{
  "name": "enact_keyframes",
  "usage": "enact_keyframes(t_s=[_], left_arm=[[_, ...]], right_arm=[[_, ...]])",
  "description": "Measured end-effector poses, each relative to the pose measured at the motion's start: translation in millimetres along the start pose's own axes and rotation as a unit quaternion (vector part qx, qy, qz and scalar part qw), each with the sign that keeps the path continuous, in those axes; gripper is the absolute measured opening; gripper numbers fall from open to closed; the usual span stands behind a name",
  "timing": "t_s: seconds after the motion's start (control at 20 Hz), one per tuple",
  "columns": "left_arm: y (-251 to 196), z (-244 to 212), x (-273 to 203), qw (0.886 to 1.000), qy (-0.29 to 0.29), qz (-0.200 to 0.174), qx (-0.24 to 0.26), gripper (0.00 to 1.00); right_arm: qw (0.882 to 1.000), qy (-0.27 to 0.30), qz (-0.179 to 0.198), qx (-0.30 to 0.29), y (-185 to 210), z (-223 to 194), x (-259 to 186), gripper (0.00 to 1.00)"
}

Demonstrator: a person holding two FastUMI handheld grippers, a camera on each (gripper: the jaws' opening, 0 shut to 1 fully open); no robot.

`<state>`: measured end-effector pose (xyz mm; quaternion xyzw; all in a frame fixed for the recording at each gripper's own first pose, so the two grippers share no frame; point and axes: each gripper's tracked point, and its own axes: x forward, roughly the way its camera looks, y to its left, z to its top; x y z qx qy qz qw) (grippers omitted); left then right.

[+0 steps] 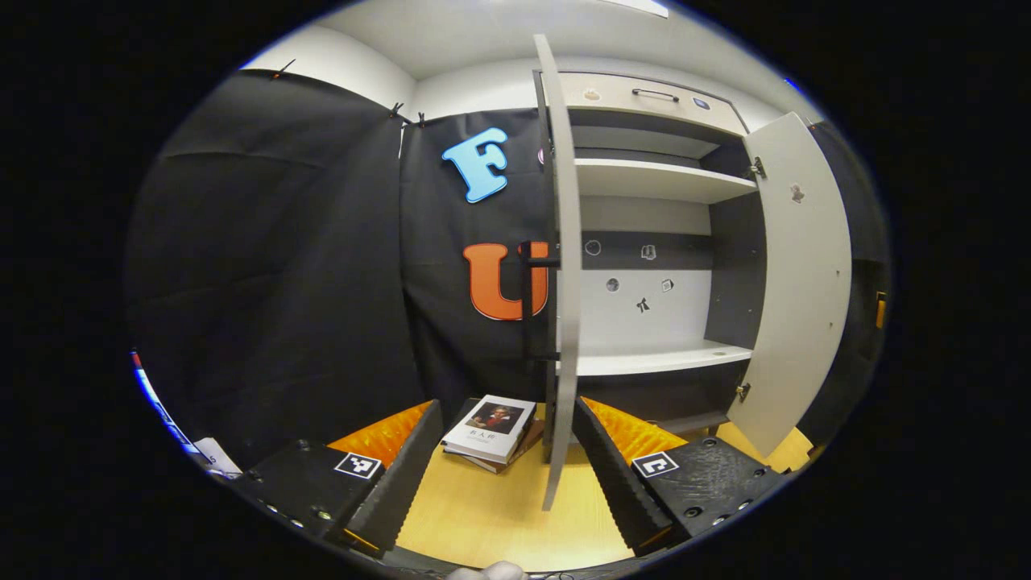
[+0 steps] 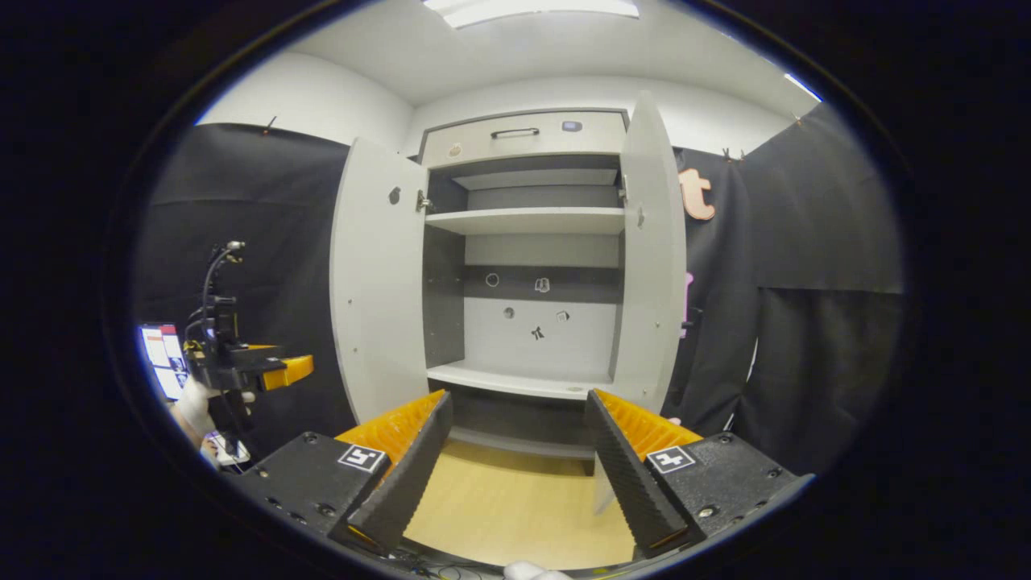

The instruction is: Open the right door of the double-door shoe cabinet with the right hand, and open the left door with the left hand.

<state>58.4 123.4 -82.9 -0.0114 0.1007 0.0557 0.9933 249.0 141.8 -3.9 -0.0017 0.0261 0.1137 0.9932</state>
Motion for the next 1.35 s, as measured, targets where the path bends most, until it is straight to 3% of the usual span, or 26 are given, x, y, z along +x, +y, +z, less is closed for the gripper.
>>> enact_keyframes(t_s=[0.35,0.6,0.9,1.35], left_arm=[[-77.3,38.3,-41.8,0.998,-0.029,-0.047,-0.004,0.96],[-111.3,62.5,-60.7,0.996,-0.057,-0.066,-0.001,0.96],[-135.0,62.4,-72.3,0.995,-0.053,-0.083,0.011,0.97],[-129.7,71.9,-86.0,0.995,-0.061,-0.075,0.010,0.96]], right_arm=[[1.000,-0.017,-0.024,0.002,-16.7,8.6,0.0,1.00],[0.998,-0.022,-0.062,0.011,-30.5,10.8,-2.7,1.00],[0.996,-0.018,-0.091,0.015,-40.3,10.0,-9.3,1.00],[0.994,-0.021,-0.109,0.015,-45.5,10.3,-12.8,1.00]])
